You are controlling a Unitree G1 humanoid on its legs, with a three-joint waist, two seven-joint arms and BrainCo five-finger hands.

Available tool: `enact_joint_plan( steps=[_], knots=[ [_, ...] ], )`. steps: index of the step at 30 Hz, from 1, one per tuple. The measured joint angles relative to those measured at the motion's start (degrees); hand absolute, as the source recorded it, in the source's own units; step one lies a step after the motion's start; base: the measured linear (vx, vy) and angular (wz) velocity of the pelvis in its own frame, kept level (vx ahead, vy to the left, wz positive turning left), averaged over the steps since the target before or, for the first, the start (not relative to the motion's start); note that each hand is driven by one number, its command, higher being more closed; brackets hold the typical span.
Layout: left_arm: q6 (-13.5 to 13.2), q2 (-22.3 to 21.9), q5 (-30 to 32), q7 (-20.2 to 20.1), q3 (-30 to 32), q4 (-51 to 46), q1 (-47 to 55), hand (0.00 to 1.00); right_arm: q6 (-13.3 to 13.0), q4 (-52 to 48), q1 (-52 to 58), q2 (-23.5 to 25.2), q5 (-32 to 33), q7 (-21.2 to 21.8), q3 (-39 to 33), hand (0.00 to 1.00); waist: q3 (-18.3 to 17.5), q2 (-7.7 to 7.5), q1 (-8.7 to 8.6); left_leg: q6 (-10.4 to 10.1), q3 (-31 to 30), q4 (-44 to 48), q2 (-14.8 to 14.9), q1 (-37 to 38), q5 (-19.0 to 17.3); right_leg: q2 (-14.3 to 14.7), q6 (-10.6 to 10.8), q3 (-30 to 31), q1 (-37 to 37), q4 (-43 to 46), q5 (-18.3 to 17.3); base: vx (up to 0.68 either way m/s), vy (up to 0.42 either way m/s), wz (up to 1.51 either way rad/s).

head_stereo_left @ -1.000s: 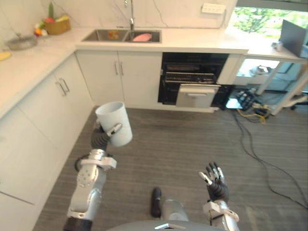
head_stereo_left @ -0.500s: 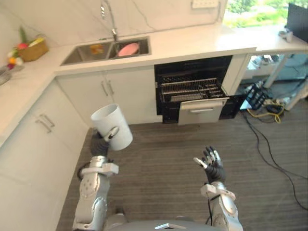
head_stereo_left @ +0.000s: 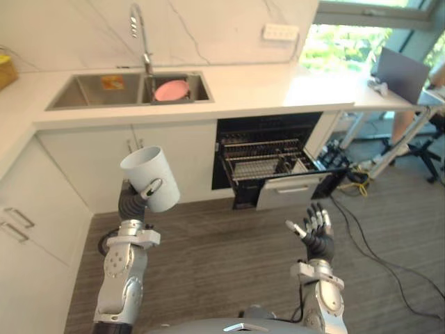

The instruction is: Walk over to the sink, pick up the cup, carry it to the dishwasher, place the cup inside the dishwasher, then close the dishwasher door

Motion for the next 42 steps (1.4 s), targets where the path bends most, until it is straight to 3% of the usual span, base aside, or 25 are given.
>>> enact_joint_plan(
  steps=[3, 4, 5, 7, 8, 11, 13, 14, 15, 16, 17, 18, 20, 22, 25, 26, 27, 28, 29, 32, 33, 36, 38, 40, 42],
  knots=[
    [0.0, 1.3, 2.2, -2.8, -3.8, 0.0, -0.5, 1.0, -0.5, -1.8, 1.2, 0.0, 2.2, 0.0, 1.3, 0.0, 1.0, -0.2, -1.35, -2.6, 1.1, -1.6, 0.3, 4.0, -1.6, 1.3, 0.3, -0.9, -0.2, -14.9, 9.8, 0.3, -0.129, -0.03],
    [-0.1, 1.3, 3.4, -3.2, -6.1, 1.1, -0.5, 1.0, -0.5, -3.2, 2.5, -0.8, 2.8, 0.6, 3.0, 0.0, 0.7, -0.46, -1.27, -4.4, 2.0, -0.8, 0.6, 6.9, -3.7, 1.2, -3.8, -0.5, 0.7, -13.1, 16.0, 0.39, -0.183, -0.17],
    [-0.1, 0.7, 3.8, -3.1, -7.3, 1.5, -0.6, 1.0, -0.6, -3.6, 2.7, -1.1, 3.0, 1.1, 3.7, 0.0, 0.9, 0.52, -1.22, -4.6, 2.5, 0.0, 1.5, 7.3, -4.8, 1.7, -5.1, -0.6, 0.5, -11.5, 15.2, 0.48, -0.206, -0.29],
    [-0.1, -0.5, 6.4, -2.9, -11.6, 1.8, -1.9, 1.0, -0.6, -7.1, 2.6, -2.5, 3.1, 2.2, 6.3, 0.0, 0.8, 4.85, -1.24, -4.9, 4.1, 4.4, 5.1, 7.0, -8.6, 3.8, -6.4, -0.8, -1.3, -4.9, 9.0, 0.34, -0.129, -0.26],
    [-0.1, -0.7, 6.6, -2.9, -12.3, 1.8, -2.5, 1.0, -0.6, -8.1, 2.5, -2.5, 3.1, 2.3, 7.0, 0.0, 0.6, 5.39, -1.32, -5.0, 4.1, 5.5, 5.6, 7.1, -8.8, 4.0, -6.6, -1.0, -1.5, -3.4, 7.4, 0.4, -0.163, -0.05],
    [-0.2, -2.6, 7.2, -1.8, -14.3, 3.1, -4.9, 1.0, -0.7, -11.7, 2.0, -2.7, 3.0, 2.2, 10.0, 0.0, 1.0, 5.14, -1.16, -6.0, 3.8, 30.7, 9.2, 0.9, -7.4, 4.5, -6.9, -1.3, 2.2, -0.6, 1.8, 0.33, -0.122, -0.05],
    [-0.6, -3.2, 7.6, -0.5, -16.1, 4.4, -3.9, 1.0, -1.3, -14.8, 2.0, -4.1, 0.8, 1.9, 11.4, 0.0, 0.5, 6.81, -1.16, -7.8, 2.1, 45.4, 12.5, -4.6, 0.6, 6.7, -6.9, -1.1, 6.1, -1.8, 0.0, 0.26, 0.005, -0.18],
    [-0.7, -3.2, 7.8, -0.2, -16.7, 5.3, -3.7, 1.0, -2.2, -15.1, 1.1, -4.7, -0.4, 1.9, 11.4, 0.0, 0.5, 6.84, -1.29, -9.2, 3.2, 51.6, 14.7, -7.5, -0.1, 6.7, -6.8, -0.5, 7.8, -2.6, -0.7, 0.39, 0.042, -0.19],
    [-0.9, -3.2, 8.7, 0.5, -17.4, 7.0, -3.8, 1.0, -2.3, -14.8, 0.4, -5.0, -1.1, 1.9, 11.1, 0.0, 0.3, 6.27, -1.35, -6.6, 7.8, 53.1, 16.7, -9.9, -4.0, 6.1, -6.6, 0.4, 9.0, -3.7, -0.8, 0.39, 0.052, -0.22],
    [-0.9, -3.2, 8.7, 0.8, -17.5, 7.9, -3.8, 1.0, -2.3, -14.6, 0.1, -4.9, -1.1, 1.8, 10.9, 0.0, 0.3, 5.93, -1.45, -5.6, 10.6, 51.5, 17.3, -10.5, -5.2, 5.6, -6.5, 0.9, 9.6, -4.4, -0.8, 0.32, 0.04, -0.28],
    [-1.0, -3.2, 8.8, 1.3, -17.5, 9.6, -3.8, 1.0, -2.3, -14.0, -0.5, -5.0, -0.6, 1.9, 10.8, 0.0, 0.2, 5.15, -1.57, -3.9, 14.9, 44.6, 17.3, -11.2, -6.7, 4.2, -6.3, 2.4, 10.1, -4.9, -0.7, 0.32, 0.051, -0.35],
    [-1.3, -3.3, 8.8, 1.9, -17.5, 10.7, -3.7, 1.0, -2.3, -13.7, -0.6, -5.1, -0.1, 2.1, 10.8, 0.0, 0.2, 4.94, -1.74, -4.2, 14.7, 34.0, 15.8, -11.7, -6.9, 3.1, -5.2, 3.8, 10.5, -5.5, -0.5, 0.31, 0.078, -0.48],
    [-2.0, -3.1, 8.8, 2.9, -17.4, 10.8, -3.3, 1.0, -2.6, -12.4, -0.8, -5.3, -0.1, 3.7, 10.9, 0.0, 0.2, 4.91, -1.52, -7.7, 9.7, 16.3, 12.9, -11.4, -4.4, 1.9, -3.7, 7.1, 9.9, -5.5, -0.4, 0.3, 0.176, -0.81],
    [-2.7, -3.0, 8.8, 3.8, -17.1, 10.7, -2.5, 1.0, -2.7, -11.6, -0.7, -6.7, 0.1, 5.4, 11.2, 0.0, 0.2, 4.85, -1.59, -9.5, 4.8, 5.1, 12.0, -10.6, -0.1, 1.1, -2.1, 11.2, 9.1, -4.6, -1.2, 0.31, 0.277, -1.04],
    [-4.3, -2.7, 8.8, 3.4, -17.1, 10.9, -1.1, 1.0, -2.9, -11.6, -0.1, -9.0, 2.2, 7.3, 10.7, 0.0, -0.3, 5.61, -2.89, -7.3, 4.1, 1.6, 10.9, -9.4, 6.6, -1.5, 2.7, 14.6, 9.1, -1.6, -4.1, 0.28, 0.423, -0.88],
    [-4.7, -2.8, 8.8, 2.6, -17.4, 11.0, -1.1, 1.0, -2.9, -11.6, 0.0, -10.1, 2.2, 7.3, 10.4, 0.0, -1.1, 7.16, -3.38, -5.6, 3.8, 1.8, 9.5, -8.5, 9.8, -2.4, 5.2, 15.3, 9.1, -0.4, -5.2, 0.24, 0.576, -0.62],
    [-5.4, -1.4, 8.7, 1.8, -17.4, 12.1, -1.4, 1.0, -2.4, -9.5, 0.2, -8.1, 2.4, 7.4, 10.5, 0.0, -1.9, 3.94, -3.47, -8.4, 4.6, 2.9, 6.2, -6.9, 8.2, -6.2, 7.2, 16.7, 9.4, 0.5, -5.7, 0.27, 0.635, -0.61],
    [-5.4, 0.0, 8.7, 1.8, -17.5, 12.4, -1.8, 1.0, -2.2, -9.4, 1.1, -6.2, 2.7, 7.7, 10.8, 0.0, -3.0, 2.4, -3.59, -7.0, 5.9, 3.5, 3.5, -6.7, 6.5, -9.1, 8.6, 16.5, 9.9, -1.6, -4.2, 0.16, 0.32, -0.37],
    [-5.4, 0.2, 8.7, 1.8, -17.4, 12.4, -2.0, 1.0, -2.2, -9.4, 1.2, -5.7, 2.8, 7.8, 10.9, 0.0, -3.1, 1.95, -3.7, -6.7, 6.0, 3.7, 3.0, -6.9, 6.3, -9.7, 8.7, 16.5, 10.1, -2.4, -3.7, 0.13, 0.347, -0.05],
    [-4.8, 0.6, 8.9, 2.2, -18.1, 13.9, -7.0, 1.0, -2.0, -9.4, 0.8, -4.6, 4.5, 8.4, 10.8, 0.0, -1.9, 0.41, -4.05, -4.3, 6.3, 6.1, 0.9, -9.3, 3.7, -11.1, 9.4, 16.0, 10.5, -6.8, 3.7, 0.06, 0.309, 0.03],
    [-4.7, 0.6, 10.0, 2.6, -19.2, 15.0, -8.6, 1.0, -1.9, -9.5, 0.9, -4.6, 5.6, 8.4, 10.5, 0.0, -1.7, 0.53, -4.19, -3.6, 6.3, 7.5, 0.8, -9.5, 2.3, -11.3, 8.9, 16.0, 10.2, -5.8, 6.5, 0.02, 0.266, -0.02],
    [-3.9, 0.6, 13.8, 4.7, -22.2, 15.6, -11.6, 1.0, -1.4, -9.6, 0.9, -4.7, 6.6, 8.3, 9.6, 0.0, -0.3, 0.51, -4.37, -1.8, 7.8, 8.5, -0.1, -6.7, -0.5, -12.6, 4.1, 16.1, 8.1, -0.1, 12.5, 0.02, 0.255, -0.19],
    [-3.6, 0.7, 15.6, 6.9, -22.3, 15.6, -12.2, 1.0, -1.1, -9.6, 0.8, -4.6, 6.7, 8.3, 10.5, 0.0, 0.6, 0.93, -4.2, -1.1, 10.3, 7.9, 0.5, -4.0, -1.5, -12.7, 4.2, 15.6, 6.8, 2.2, 15.5, -0.01, 0.18, -0.63],
    [-2.9, 0.8, 16.0, 10.4, -21.0, 15.6, -12.2, 1.0, -1.0, -9.6, 0.6, -4.7, 7.9, 8.6, 11.7, 0.0, 0.8, 1.17, -4.0, -0.7, 12.8, 6.7, 1.1, -2.4, -1.8, -11.7, 5.2, 10.7, 5.8, 0.9, 13.8, 0.0, 0.086, -0.74],
    [-2.9, 1.1, 16.8, 14.2, -18.8, 14.9, -12.2, 1.0, -1.0, -9.9, -0.8, -4.7, 8.2, 8.6, 11.7, 0.0, 0.6, 0.74, -3.49, -1.6, 15.5, 6.7, 2.1, -3.3, -1.9, -6.8, 4.3, 5.8, 5.7, -8.4, 12.6, 0.01, -0.017, -0.63]
  ],
)
